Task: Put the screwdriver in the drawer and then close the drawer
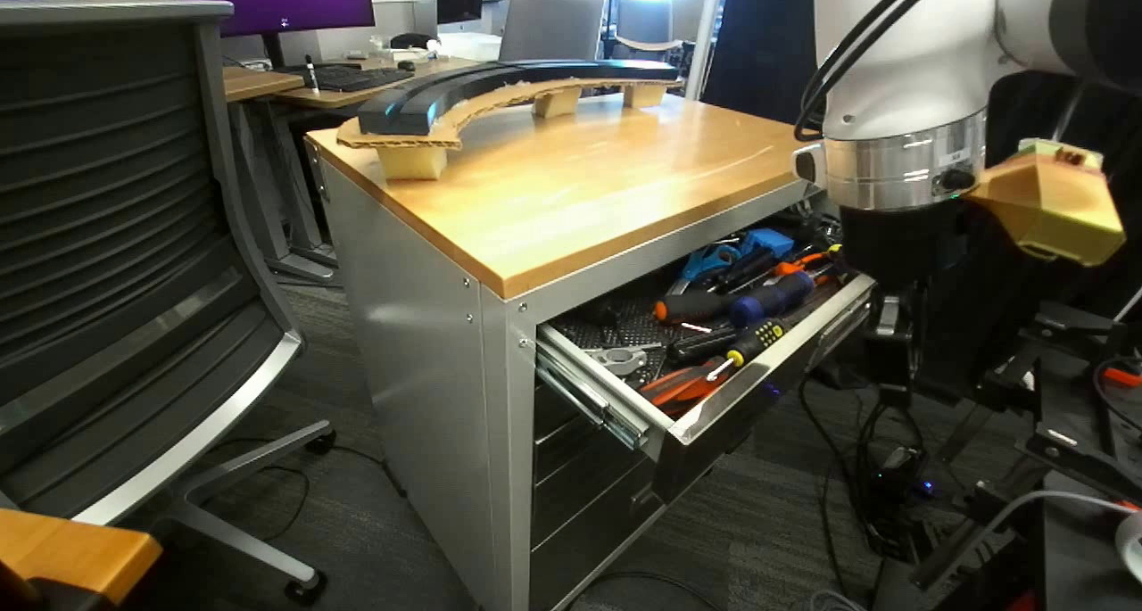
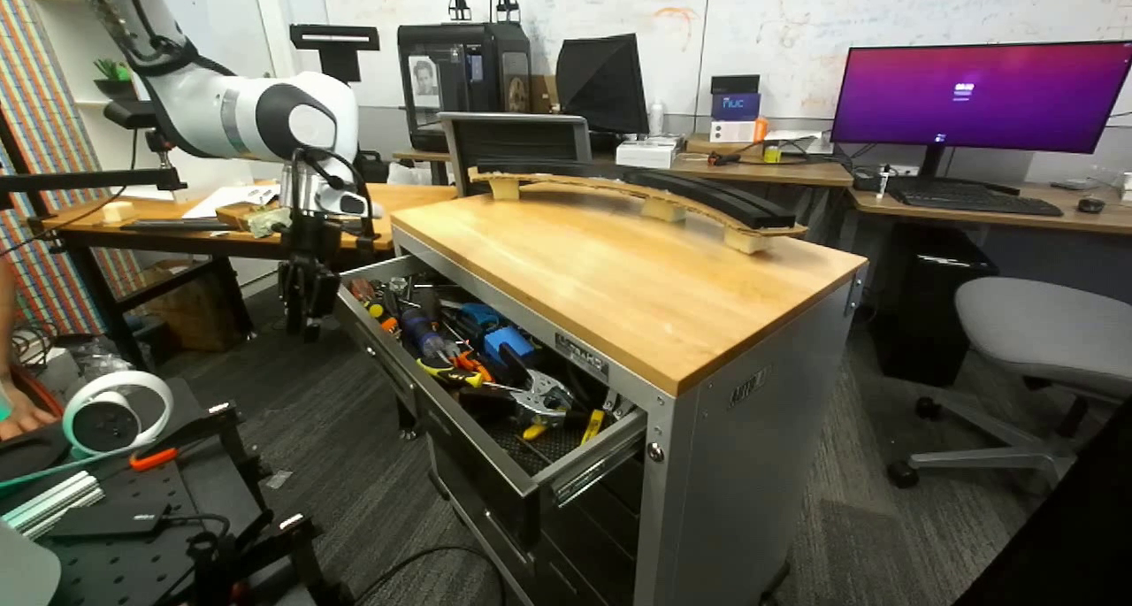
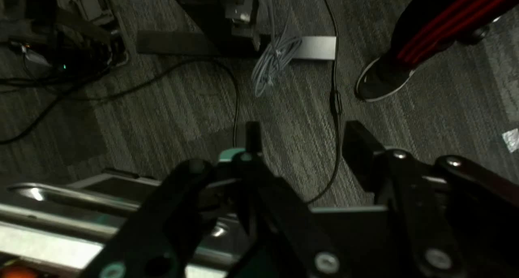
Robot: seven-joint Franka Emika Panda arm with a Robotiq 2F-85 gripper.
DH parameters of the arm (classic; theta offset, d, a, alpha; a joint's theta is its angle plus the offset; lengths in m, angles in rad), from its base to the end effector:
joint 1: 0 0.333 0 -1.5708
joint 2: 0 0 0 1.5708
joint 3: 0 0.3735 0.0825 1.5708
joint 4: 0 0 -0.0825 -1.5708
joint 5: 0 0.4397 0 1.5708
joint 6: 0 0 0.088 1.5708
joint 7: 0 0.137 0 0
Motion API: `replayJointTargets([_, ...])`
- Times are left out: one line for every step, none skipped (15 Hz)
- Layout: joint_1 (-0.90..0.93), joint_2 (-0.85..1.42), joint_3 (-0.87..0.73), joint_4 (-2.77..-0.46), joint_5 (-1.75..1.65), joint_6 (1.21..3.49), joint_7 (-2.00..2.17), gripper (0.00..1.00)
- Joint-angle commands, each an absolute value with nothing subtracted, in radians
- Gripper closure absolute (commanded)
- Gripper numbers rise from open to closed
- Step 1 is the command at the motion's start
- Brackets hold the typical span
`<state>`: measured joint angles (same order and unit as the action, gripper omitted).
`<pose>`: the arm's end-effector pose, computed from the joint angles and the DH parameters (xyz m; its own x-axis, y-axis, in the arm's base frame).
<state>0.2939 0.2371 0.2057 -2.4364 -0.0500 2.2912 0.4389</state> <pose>0.4122 0.2287 0.1639 0.9364 0.0743 -0.3429 0.1268 -0.9830 0.1331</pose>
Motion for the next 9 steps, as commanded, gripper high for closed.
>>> replayJointTargets([0.352,0.276,0.187,-2.434,-0.166,2.456,0.552,0.77])
replayJointTargets([0.372,0.300,0.173,-2.418,-0.222,2.490,0.586,0.86])
replayJointTargets([0.398,0.318,0.155,-2.404,-0.289,2.516,0.629,0.89])
replayJointTargets([0.433,0.336,0.125,-2.384,-0.386,2.534,0.684,0.92])
replayJointTargets([0.462,0.352,0.100,-2.364,-0.468,2.546,0.732,0.93])
replayJointTargets([0.492,0.374,0.073,-2.331,-0.554,2.543,0.784,0.94])
replayJointTargets([0.519,0.395,0.052,-2.305,-0.630,2.538,0.837,0.90])
replayJointTargets([0.537,0.421,0.037,-2.266,-0.697,2.518,0.880,0.89])
replayJointTargets([0.550,0.444,0.029,-2.234,-0.757,2.507,0.926,0.88])
